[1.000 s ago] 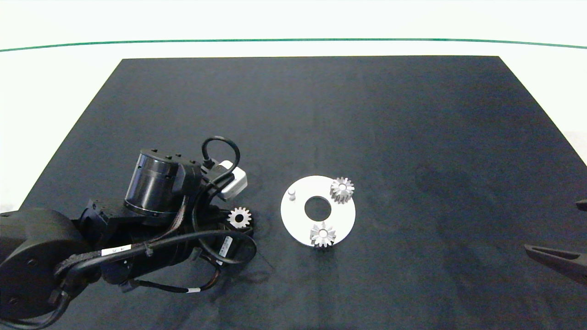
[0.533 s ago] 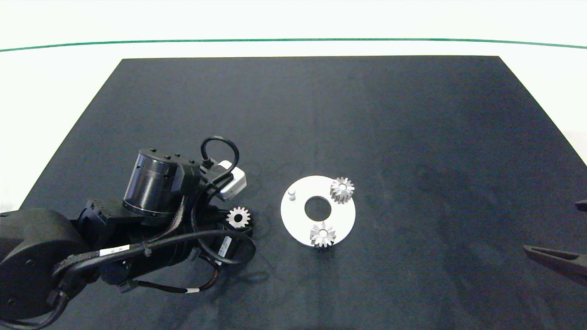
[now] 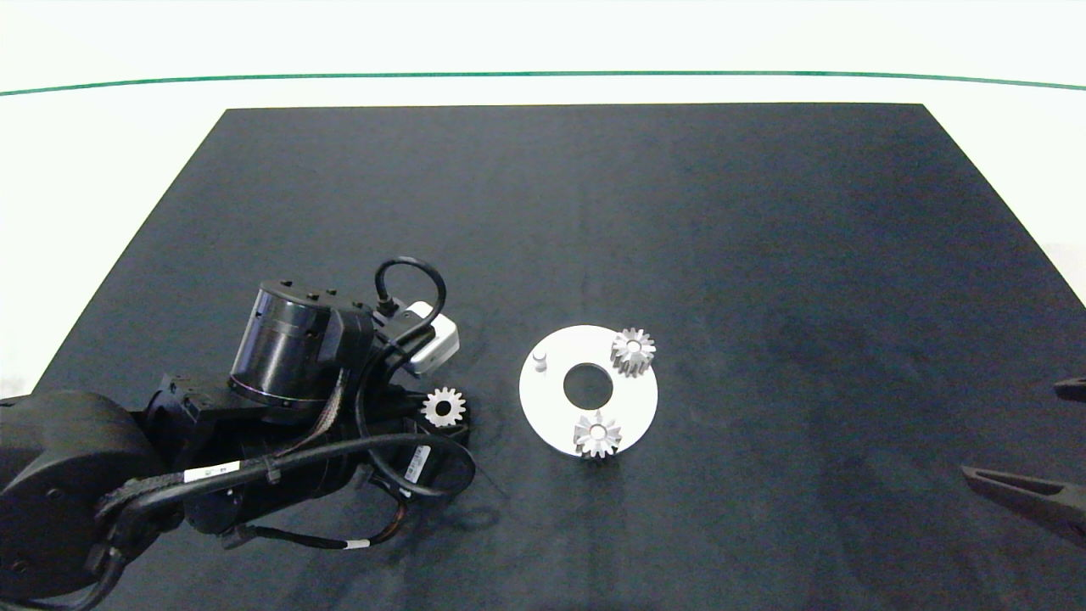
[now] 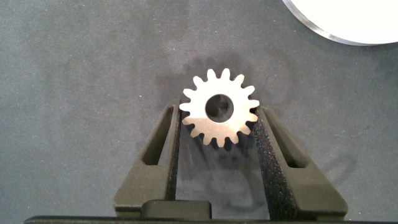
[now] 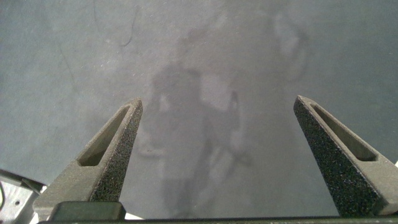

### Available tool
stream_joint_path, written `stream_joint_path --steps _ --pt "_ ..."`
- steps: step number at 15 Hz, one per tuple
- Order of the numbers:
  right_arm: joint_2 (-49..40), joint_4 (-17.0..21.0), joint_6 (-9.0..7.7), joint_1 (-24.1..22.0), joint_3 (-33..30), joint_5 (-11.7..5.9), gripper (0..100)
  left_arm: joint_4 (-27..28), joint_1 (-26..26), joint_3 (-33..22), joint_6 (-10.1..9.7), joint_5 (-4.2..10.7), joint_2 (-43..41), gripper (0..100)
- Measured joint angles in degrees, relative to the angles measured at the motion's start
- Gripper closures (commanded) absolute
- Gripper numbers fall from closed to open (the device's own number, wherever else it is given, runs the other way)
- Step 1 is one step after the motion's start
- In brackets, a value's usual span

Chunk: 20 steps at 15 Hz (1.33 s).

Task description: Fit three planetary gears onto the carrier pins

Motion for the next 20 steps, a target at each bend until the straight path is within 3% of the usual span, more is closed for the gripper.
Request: stream_joint_path --steps 5,10,14,20 --pt "0.0 0.0 0.05 1.3 0.6 0.00 0 0.0 0.0 0.1 -0.04 -0.01 -0.3 100" --pt "0.0 0.0 0.06 1.4 0.7 -0.02 0 -0.5 0.0 -0.1 0.02 0.05 -0.5 100" --pt "-0.2 0.0 0.05 1.7 0.6 -0.06 0 -2.4 -0.8 -0.5 0.46 1.56 -1.1 100" --pt "-1.9 0.1 -0.26 2.4 -0.1 -0.09 0 -1.9 -1.0 -8.2 0.99 1.60 0.7 100"
